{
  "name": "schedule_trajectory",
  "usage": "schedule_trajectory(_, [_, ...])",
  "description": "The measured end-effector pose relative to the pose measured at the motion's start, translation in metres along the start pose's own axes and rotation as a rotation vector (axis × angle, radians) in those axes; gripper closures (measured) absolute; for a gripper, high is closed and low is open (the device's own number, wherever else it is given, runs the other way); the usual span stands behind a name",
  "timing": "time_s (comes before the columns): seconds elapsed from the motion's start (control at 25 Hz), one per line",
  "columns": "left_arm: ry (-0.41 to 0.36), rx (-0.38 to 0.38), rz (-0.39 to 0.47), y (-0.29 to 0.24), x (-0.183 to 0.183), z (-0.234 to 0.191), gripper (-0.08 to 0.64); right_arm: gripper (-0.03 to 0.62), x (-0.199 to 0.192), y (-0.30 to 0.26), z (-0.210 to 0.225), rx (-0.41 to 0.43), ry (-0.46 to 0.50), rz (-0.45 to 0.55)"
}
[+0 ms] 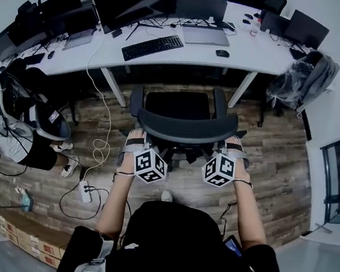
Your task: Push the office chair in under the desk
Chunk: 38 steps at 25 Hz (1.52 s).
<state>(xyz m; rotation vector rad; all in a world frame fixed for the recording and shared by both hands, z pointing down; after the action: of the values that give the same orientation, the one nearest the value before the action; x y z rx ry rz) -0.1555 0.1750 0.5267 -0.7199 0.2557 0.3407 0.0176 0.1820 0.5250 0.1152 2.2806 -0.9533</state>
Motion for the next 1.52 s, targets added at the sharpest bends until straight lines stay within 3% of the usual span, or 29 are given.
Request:
schedule_trajectory(0.24, [0.07, -0.039, 0.038, -0.014, -0.002, -0.016, 0.201, 0.301, 0.0, -0.016, 0.011, -0.039, 0.006, -0.034])
schedule_trajectory(0.56, [0.003, -0.023, 0.022, -0.037, -0.002, -0.034, 0.206, 0.299, -0.001, -0.035, 0.034, -0.055, 0.008, -0.042])
schedule_trajectory(1.52, [0.006, -0.014, -0.008, -0.104, -0.005, -0.085, 0.206, 0.29, -0.002, -0.095, 0.094, -0.057, 0.019, -0.006])
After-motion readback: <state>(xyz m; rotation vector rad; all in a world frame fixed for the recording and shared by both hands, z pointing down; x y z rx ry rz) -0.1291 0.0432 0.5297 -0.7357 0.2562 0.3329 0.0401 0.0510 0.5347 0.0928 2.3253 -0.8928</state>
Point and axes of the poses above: the fingertips, and each gripper's own axes: y backward along the fingers, z to its right, x out of its top, the point moved 6 cm from there along y, backward along the fingers, and after that the axes turned 15 degrees about -y, right-handed, at the moved point
